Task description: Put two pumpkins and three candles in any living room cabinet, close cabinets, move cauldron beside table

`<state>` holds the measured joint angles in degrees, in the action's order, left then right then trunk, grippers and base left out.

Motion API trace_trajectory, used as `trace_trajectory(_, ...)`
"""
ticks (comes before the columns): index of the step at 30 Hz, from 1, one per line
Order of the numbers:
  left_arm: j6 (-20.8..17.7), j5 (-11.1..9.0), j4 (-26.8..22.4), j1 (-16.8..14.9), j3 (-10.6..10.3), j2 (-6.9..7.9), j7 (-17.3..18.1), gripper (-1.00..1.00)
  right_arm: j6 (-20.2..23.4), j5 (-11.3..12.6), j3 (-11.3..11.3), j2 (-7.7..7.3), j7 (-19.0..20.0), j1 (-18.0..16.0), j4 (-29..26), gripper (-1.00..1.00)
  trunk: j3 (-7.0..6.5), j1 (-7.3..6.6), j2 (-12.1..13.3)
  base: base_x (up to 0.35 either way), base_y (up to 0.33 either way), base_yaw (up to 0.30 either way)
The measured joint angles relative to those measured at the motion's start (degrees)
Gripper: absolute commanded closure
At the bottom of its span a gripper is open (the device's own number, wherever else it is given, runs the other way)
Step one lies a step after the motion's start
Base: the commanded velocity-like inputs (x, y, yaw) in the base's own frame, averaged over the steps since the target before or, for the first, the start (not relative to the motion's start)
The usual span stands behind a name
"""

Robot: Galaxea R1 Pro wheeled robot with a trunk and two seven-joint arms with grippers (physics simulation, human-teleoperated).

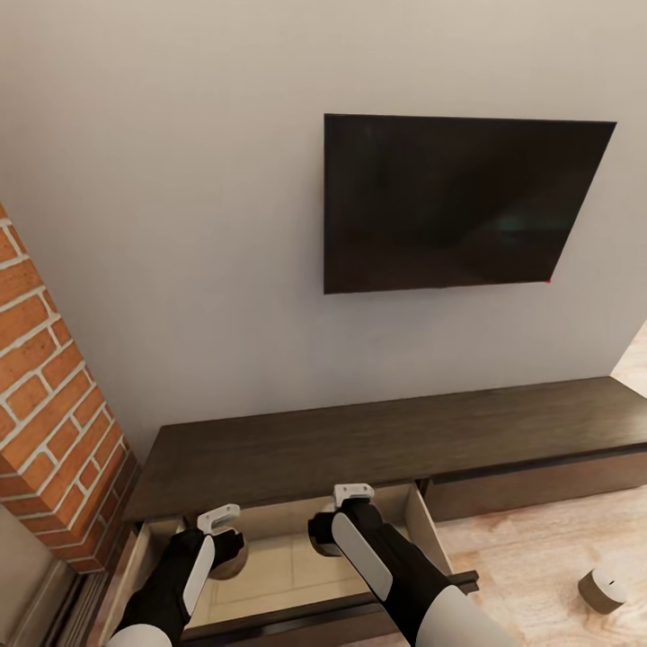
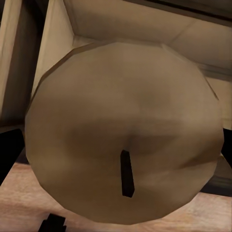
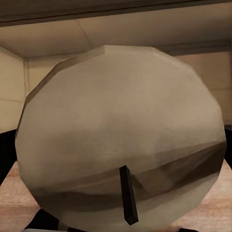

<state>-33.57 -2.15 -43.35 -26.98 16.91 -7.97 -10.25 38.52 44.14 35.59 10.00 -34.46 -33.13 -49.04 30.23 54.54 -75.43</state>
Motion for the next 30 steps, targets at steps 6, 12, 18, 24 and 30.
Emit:
trace_trajectory(6, 0.0, -0.01, 0.02, 0.0, -0.11, -0.25, 0.24, 1.0, -0.07, 0.0, 0.08, 0.0, 0.0, 0.0, 0.08, 1.0, 1.08, 1.32, -2.41, 0.0, 0.0, 0.0)
trace_trajectory(12, 0.0, 0.02, 0.02, 0.0, -0.12, -0.29, 0.38, 1.0, -0.1, 0.04, 1.82, 0.0, 0.0, 0.0, 0.33, 1.0, 2.15, 2.64, -4.81, 0.0, 0.0, 0.0)
trace_trajectory(18, -0.04, -0.05, 0.02, 0.0, -1.28, -0.3, 0.42, 1.0, -0.09, 0.0, 2.17, 0.0, 0.0, 0.0, 0.35, 1.0, 3.23, 3.95, -7.22, 0.0, 0.0, 0.0)
trace_trajectory(24, -0.05, 0.02, 0.02, 0.0, -1.98, -0.29, 0.42, 1.0, -0.09, 0.01, 2.3, 0.0, 0.0, 0.0, 0.36, 1.0, 4.31, 5.27, -9.63, 0.0, 0.0, 0.0)
trace_trajectory(30, -0.21, -0.07, 0.03, 0.0, -2.05, -0.25, 0.57, 1.0, -0.09, 0.01, 2.93, 0.0, 0.0, 0.0, 0.32, 1.0, 5.39, 6.59, -12.03, 0.0, 0.0, 0.0)
